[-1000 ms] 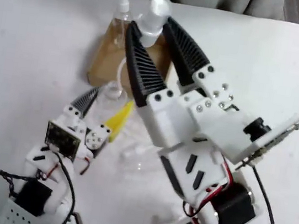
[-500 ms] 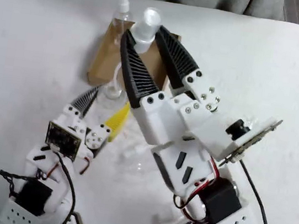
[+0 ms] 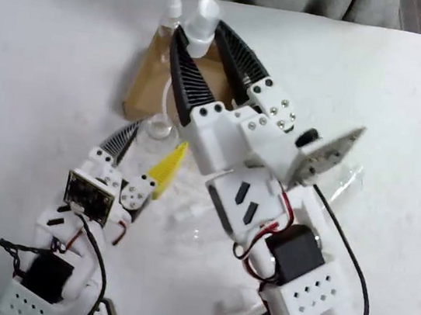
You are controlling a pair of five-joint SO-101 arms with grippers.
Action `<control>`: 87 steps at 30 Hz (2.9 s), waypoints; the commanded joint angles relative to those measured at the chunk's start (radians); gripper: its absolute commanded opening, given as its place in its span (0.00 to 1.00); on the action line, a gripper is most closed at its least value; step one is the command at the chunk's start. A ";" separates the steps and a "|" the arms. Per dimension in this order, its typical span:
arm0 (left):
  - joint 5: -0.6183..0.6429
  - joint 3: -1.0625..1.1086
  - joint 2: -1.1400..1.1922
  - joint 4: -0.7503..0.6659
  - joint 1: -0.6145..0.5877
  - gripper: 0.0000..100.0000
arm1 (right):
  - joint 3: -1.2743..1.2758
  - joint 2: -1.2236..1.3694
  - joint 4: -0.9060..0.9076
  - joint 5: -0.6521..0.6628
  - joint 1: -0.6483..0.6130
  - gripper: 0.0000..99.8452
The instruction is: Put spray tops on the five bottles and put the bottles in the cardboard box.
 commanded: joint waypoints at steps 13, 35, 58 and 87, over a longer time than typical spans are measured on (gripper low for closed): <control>-0.011 -0.006 -0.010 -0.044 -0.010 0.02 | 0.078 -0.015 0.117 -0.123 0.005 0.02; -0.011 -0.006 -0.010 -0.044 -0.012 0.02 | 0.038 -0.065 0.481 -0.112 -0.179 0.24; -0.003 -0.009 -0.010 -0.044 -0.047 0.02 | -0.394 0.035 0.644 -0.063 -0.173 0.02; -0.003 -0.009 -0.010 -0.044 -0.047 0.02 | -0.341 0.173 0.800 -0.061 -0.097 0.01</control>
